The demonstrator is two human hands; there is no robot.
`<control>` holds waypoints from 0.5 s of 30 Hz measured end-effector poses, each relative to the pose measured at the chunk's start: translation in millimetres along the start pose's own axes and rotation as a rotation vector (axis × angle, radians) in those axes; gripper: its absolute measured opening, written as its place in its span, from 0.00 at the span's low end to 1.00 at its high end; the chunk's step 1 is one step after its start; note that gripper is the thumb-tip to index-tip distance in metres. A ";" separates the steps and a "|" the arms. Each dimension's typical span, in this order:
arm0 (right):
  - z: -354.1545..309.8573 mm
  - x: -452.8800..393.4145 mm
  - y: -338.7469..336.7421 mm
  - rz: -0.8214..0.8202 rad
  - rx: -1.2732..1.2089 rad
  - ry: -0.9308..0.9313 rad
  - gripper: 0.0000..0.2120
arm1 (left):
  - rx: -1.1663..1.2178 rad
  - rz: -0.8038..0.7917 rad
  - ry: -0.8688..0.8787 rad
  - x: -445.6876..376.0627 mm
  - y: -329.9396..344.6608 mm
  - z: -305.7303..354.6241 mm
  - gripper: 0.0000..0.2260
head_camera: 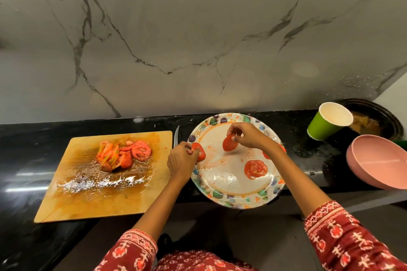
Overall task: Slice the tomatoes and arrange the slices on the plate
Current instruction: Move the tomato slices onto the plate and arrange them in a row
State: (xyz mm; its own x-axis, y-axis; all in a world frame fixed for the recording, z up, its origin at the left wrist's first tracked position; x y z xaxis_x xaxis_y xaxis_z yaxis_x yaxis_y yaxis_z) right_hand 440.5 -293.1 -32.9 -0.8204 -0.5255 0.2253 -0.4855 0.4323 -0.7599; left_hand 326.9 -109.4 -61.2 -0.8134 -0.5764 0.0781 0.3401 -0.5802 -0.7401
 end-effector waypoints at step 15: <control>113.2 72.6 -57.0 0.335 -0.279 0.414 0.08 | -0.056 -0.419 0.538 13.4 91.4 117.4 0.08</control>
State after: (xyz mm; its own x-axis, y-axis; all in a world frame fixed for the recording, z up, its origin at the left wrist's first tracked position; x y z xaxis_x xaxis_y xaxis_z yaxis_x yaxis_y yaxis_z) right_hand 442.8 -438.8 -42.2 -0.9646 -0.0223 0.2629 -0.1953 0.7303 -0.6546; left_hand 402.6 -237.7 -49.3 -0.9973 0.0656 0.0333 -0.0681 -0.6532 -0.7541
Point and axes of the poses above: each hand's wrist, its own x-axis away from the middle knuckle, its own y-axis out of the palm, z = x × y, the point moved 10 cm from there along -x, towards the middle knuckle, and after that the axes turned 1 degree about -x, right-handed, at the moved point
